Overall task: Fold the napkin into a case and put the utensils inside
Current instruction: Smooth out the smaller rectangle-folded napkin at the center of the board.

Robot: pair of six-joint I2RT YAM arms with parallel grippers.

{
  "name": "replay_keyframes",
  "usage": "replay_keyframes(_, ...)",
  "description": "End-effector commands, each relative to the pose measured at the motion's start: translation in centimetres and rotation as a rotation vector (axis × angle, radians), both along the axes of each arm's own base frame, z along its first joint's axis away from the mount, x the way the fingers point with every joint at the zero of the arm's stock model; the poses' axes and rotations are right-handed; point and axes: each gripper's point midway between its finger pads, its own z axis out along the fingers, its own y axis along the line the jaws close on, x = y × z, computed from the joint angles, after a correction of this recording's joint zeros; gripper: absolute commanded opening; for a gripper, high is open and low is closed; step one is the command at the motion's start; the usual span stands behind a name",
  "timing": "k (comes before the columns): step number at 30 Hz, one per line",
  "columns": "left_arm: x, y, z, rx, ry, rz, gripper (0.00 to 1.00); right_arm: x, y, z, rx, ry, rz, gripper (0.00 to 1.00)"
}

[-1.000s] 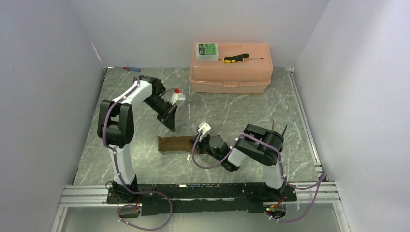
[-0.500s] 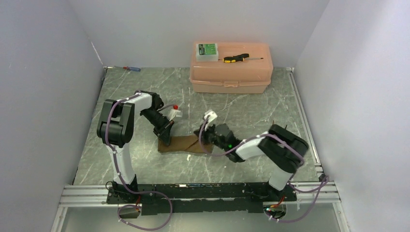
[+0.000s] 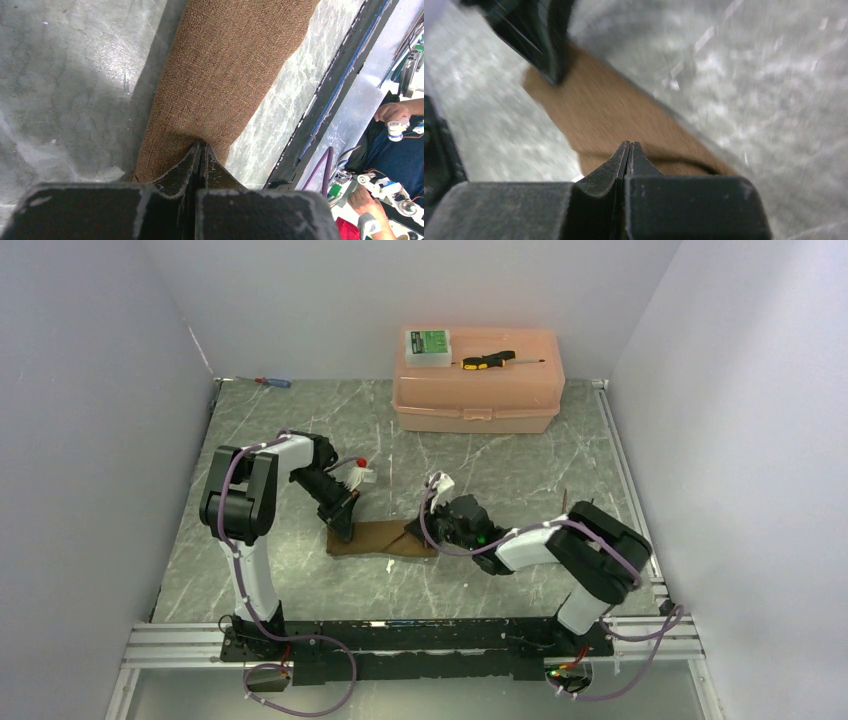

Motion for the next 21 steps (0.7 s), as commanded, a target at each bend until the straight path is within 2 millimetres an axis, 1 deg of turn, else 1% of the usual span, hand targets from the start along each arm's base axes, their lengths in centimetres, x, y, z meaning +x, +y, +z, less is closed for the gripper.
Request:
replay_keyframes(1,1.6,0.7,-1.8,0.040,-0.081,-0.012,0.03,-1.1,-0.6,-4.6,-0.044,0.064,0.012,0.00)
replay_keyframes(3,1.6,0.8,-2.0,0.055,-0.083,-0.007,0.03,-0.7,-1.4,-6.2,-0.078,0.063,-0.027,0.00)
replay_keyframes(4,1.6,0.9,-2.0,0.061,-0.088,-0.005,0.03,-0.5,-1.6,-6.5,-0.083,0.059,-0.040,0.00)
replay_keyframes(5,1.6,1.1,-2.1,0.070,-0.090,-0.003,0.03,-0.2,-1.7,-6.2,-0.081,0.050,-0.048,0.00)
replay_keyframes(7,1.4,1.1,-2.2,0.077,-0.084,0.003,0.03,0.2,-1.7,-5.0,-0.076,0.030,-0.060,0.00)
replay_keyframes(10,1.2,1.1,-2.0,0.077,-0.074,0.014,0.03,0.8,-1.7,-2.3,-0.076,-0.006,-0.074,0.00)
replay_keyframes(12,1.2,0.9,-1.7,0.068,-0.068,0.023,0.05,1.4,-2.0,0.0,-0.086,-0.032,-0.090,0.15)
replay_keyframes(13,1.2,0.7,-1.4,0.062,-0.061,0.027,0.07,1.2,-2.5,0.6,-0.105,-0.028,-0.097,0.25)
replay_keyframes(14,1.1,0.6,-1.0,0.056,-0.052,0.033,0.13,1.7,-3.4,1.5,-0.114,-0.037,-0.140,0.35)
replay_keyframes(15,1.2,0.4,-0.5,0.049,-0.046,0.039,0.23,2.0,-4.2,2.7,-0.109,-0.042,-0.171,0.44)
replay_keyframes(16,1.3,0.2,0.1,0.040,-0.042,0.049,0.31,2.3,-5.3,4.0,-0.103,-0.047,-0.213,0.50)
replay_keyframes(17,1.5,0.0,0.8,0.032,-0.043,0.061,0.44,2.7,-6.6,4.8,-0.110,-0.041,-0.266,0.54)
replay_keyframes(18,1.9,-0.1,1.6,0.025,-0.043,0.075,0.55,3.3,-8.3,5.3,-0.131,-0.037,-0.345,0.58)
replay_keyframes(19,2.1,-0.4,2.4,0.014,-0.041,0.078,0.64,4.0,-10.3,5.3,-0.175,-0.015,-0.441,0.64)
replay_keyframes(20,2.3,-0.5,3.2,0.009,-0.041,0.085,0.78,4.6,-12.7,5.1,-0.227,0.029,-0.557,0.68)
replay_keyframes(21,2.6,-0.7,4.1,0.005,-0.046,0.092,0.89,5.2,-15.1,5.1,-0.262,0.074,-0.668,0.71)
